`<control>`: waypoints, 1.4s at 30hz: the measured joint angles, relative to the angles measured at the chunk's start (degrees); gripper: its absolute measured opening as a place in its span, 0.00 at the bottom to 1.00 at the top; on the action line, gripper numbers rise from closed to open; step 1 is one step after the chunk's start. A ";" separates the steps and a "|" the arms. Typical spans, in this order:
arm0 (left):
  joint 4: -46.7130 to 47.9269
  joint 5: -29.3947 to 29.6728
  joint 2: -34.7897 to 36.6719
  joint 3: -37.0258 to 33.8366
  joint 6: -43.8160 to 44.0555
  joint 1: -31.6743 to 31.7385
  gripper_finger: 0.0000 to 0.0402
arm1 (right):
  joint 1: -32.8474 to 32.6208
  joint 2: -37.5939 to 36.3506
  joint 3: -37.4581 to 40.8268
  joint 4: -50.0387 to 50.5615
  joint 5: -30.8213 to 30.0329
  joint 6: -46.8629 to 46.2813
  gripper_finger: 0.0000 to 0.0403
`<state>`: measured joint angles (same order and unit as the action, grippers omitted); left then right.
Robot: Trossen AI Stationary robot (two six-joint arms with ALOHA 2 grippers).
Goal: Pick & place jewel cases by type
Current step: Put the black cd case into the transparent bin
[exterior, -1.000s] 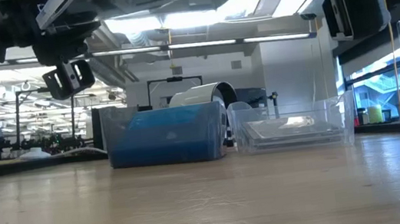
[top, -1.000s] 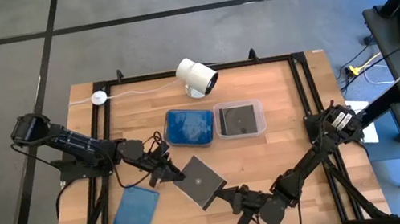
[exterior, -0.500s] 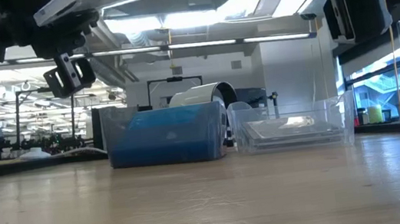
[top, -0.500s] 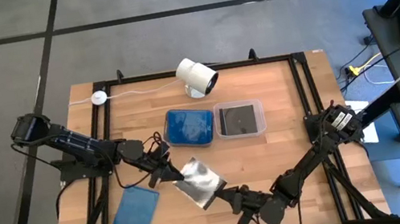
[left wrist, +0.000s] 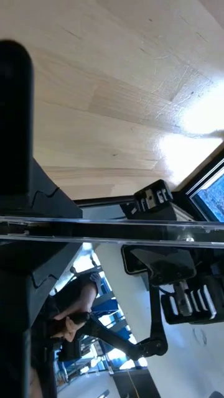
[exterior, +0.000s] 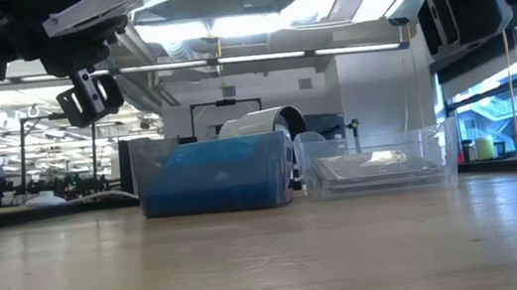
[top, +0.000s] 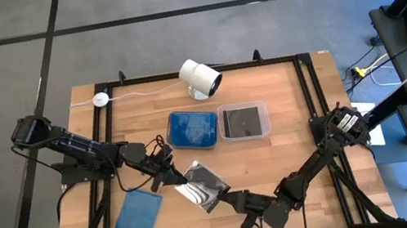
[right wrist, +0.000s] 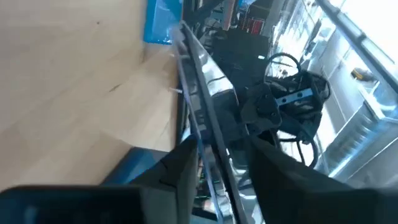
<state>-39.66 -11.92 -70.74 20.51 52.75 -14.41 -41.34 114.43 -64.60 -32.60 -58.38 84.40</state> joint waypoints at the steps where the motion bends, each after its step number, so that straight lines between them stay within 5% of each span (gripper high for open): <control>1: 0.02 0.01 0.00 0.00 -0.03 0.00 0.10 | -0.01 0.00 0.00 -0.12 0.00 -1.06 0.36; 13: -0.10 0.31 0.00 0.00 -1.50 0.02 0.10 | -0.23 0.04 0.00 -4.02 -4.06 -10.48 0.65; 25: -7.01 -0.75 -0.01 0.02 -12.91 0.02 0.10 | -5.55 0.04 -0.02 -19.22 -21.93 -28.50 0.67; 31: -7.22 4.36 -0.02 0.02 -23.23 0.02 0.10 | -8.10 -1.26 1.00 -26.98 -31.33 -37.98 0.67; 39: -7.28 4.83 -0.02 0.02 -35.57 0.02 0.10 | -6.76 -7.48 14.26 -41.49 -31.05 -52.97 0.67; 42: -7.34 4.92 -0.02 0.02 -38.17 0.02 0.10 | -5.98 -9.35 19.72 -45.20 -25.15 -59.02 0.67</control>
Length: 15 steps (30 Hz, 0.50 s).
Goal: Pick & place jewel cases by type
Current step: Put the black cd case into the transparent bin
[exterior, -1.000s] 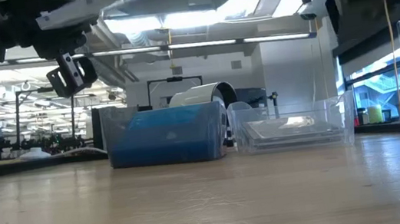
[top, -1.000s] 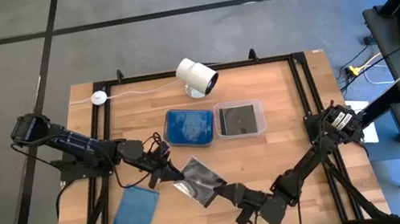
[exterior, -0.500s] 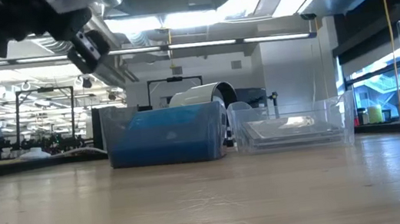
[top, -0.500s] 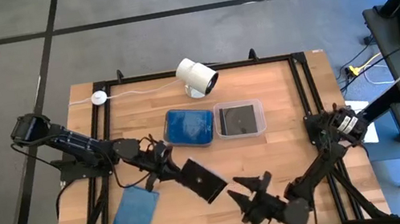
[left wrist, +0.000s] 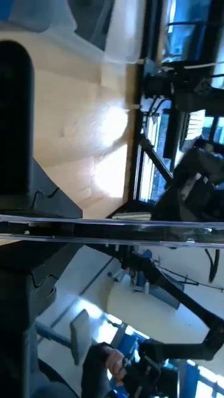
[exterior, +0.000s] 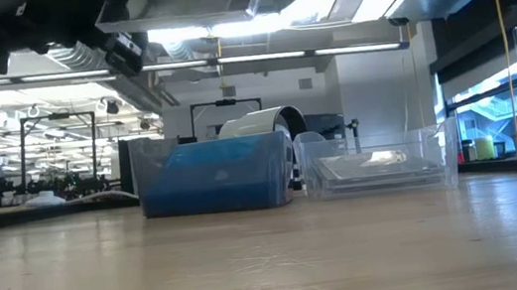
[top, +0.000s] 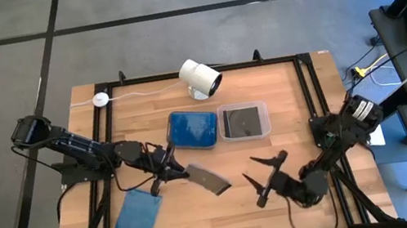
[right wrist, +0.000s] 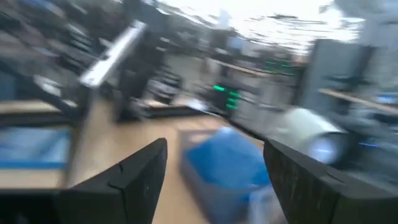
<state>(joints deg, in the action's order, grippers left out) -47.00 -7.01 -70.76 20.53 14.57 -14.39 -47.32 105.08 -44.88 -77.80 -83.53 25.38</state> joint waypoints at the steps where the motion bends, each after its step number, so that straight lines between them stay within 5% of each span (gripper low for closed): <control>1: -0.26 0.18 0.00 0.00 -0.95 0.00 0.10 | 0.39 -0.78 1.99 0.06 3.59 -3.34 0.67; 4: -1.63 1.60 0.00 0.00 -3.35 -0.02 0.10 | 2.81 -2.47 7.37 2.22 17.17 -16.95 0.67; 10: -1.75 2.20 0.00 0.00 -5.94 0.00 0.10 | 12.55 -5.14 13.30 16.81 56.42 -43.05 0.67; 15: -1.82 2.61 0.00 0.00 -6.41 0.00 0.10 | 17.90 -7.71 14.51 31.60 63.13 -48.87 0.67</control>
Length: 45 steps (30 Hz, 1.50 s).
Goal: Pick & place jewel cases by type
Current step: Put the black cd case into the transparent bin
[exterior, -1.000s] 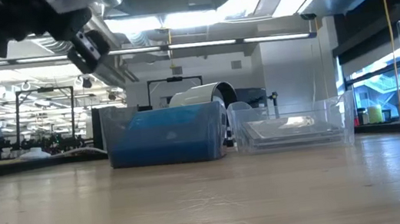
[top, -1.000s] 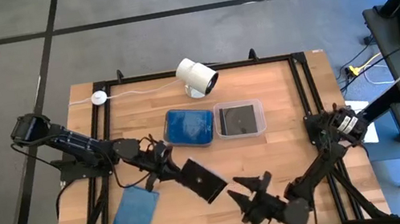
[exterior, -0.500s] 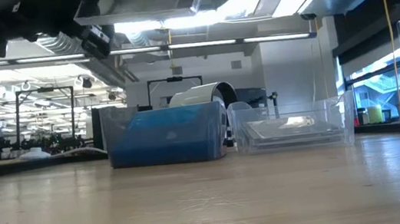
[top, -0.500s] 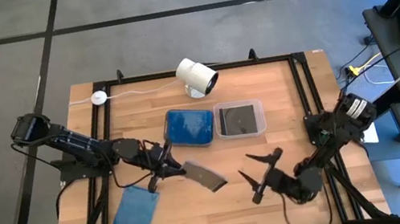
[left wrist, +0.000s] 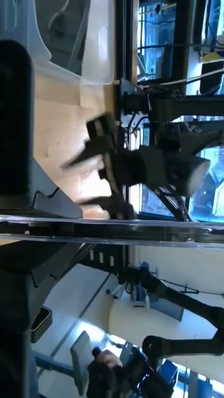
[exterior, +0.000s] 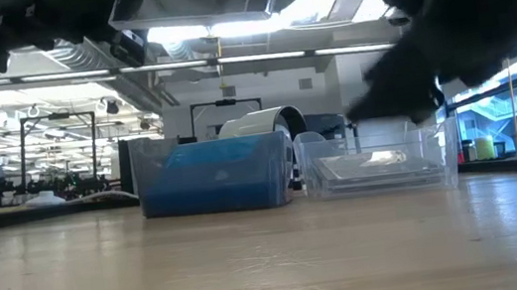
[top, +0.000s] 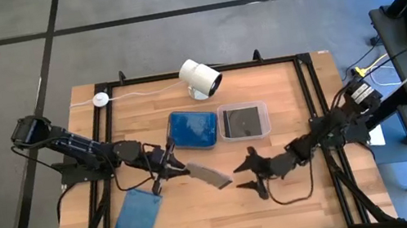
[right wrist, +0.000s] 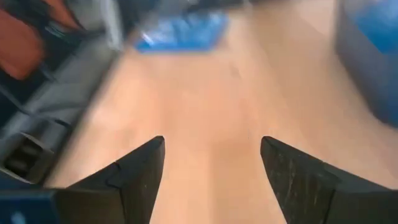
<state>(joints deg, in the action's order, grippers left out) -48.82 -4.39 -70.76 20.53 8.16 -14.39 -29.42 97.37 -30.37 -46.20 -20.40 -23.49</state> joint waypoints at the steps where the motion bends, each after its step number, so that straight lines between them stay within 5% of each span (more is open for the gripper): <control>1: -0.15 0.36 0.00 0.00 -0.06 -0.02 0.10 | 0.70 -0.62 0.00 3.05 0.02 -0.73 0.67; 5: -1.98 5.63 0.00 0.00 -0.68 -0.11 0.10 | 1.93 -1.57 0.01 5.54 -2.19 -0.97 0.67; 12: -13.33 9.25 -1.22 -0.02 -5.25 -0.15 0.10 | -0.52 -1.48 -0.09 -10.56 -18.61 18.46 0.67; 15: -21.02 9.24 -2.95 -0.02 -8.36 -0.13 0.10 | -0.54 -1.46 -0.11 -16.97 -19.74 26.41 0.67; 18: -28.52 8.52 -5.92 -0.02 -10.48 -0.13 0.10 | 0.50 -1.45 -0.90 -21.85 -15.30 32.04 0.67; 23: -40.98 4.71 -12.28 0.04 -10.93 -0.13 0.10 | 3.15 -1.12 -5.42 -23.31 0.62 41.38 0.67; 28: -40.97 2.92 -15.52 3.70 -11.07 -0.20 0.10 | 4.33 0.48 -10.17 -22.71 17.72 53.41 0.67; 35: -40.99 -4.26 -16.70 8.88 -13.29 -1.72 0.10 | 5.21 0.58 -10.93 -25.15 0.31 48.46 0.67; 45: -40.87 -4.41 -16.70 12.96 -18.40 -2.84 0.10 | 9.26 0.58 -15.12 -26.74 18.33 46.24 0.67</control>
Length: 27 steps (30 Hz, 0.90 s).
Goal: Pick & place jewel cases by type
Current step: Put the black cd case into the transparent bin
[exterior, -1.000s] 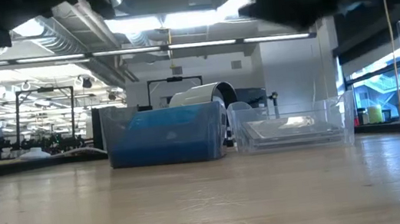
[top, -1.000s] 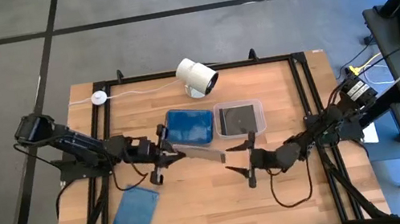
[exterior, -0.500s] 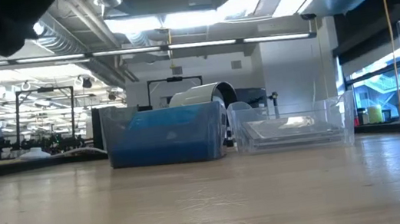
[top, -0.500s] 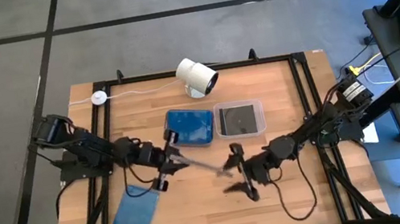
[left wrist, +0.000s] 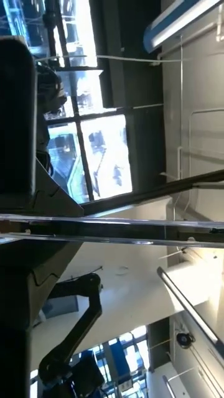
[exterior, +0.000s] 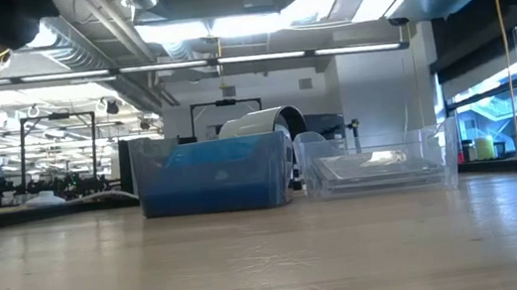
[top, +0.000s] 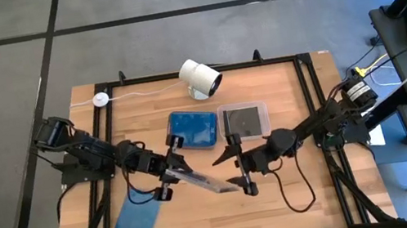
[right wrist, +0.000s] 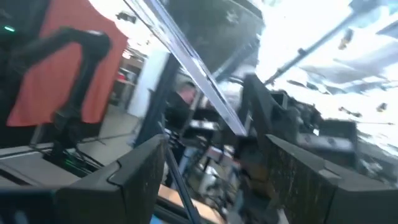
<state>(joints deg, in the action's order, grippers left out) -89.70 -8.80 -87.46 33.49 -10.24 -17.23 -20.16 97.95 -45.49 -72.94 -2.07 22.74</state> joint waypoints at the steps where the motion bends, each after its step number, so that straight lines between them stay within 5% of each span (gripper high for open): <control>1: 0.10 -0.11 0.00 0.12 0.00 0.02 0.10 | 0.30 0.00 -0.49 0.18 1.48 0.04 0.67; 6: 0.11 -1.99 0.00 0.16 0.42 0.00 0.10 | 1.23 -0.02 -2.90 3.77 3.55 0.31 0.67; 19: -0.06 -2.90 0.00 0.29 -6.19 0.02 0.10 | 1.62 8.94 -15.05 7.35 -14.91 6.76 0.64; 27: -0.15 -2.79 0.56 0.33 -9.00 -0.65 0.10 | -0.16 12.00 -18.63 4.96 -14.75 13.75 0.54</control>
<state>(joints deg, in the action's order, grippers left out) -89.84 -11.60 -86.90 33.82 -19.24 -17.88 -20.32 109.95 -64.12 -67.99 -16.82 36.49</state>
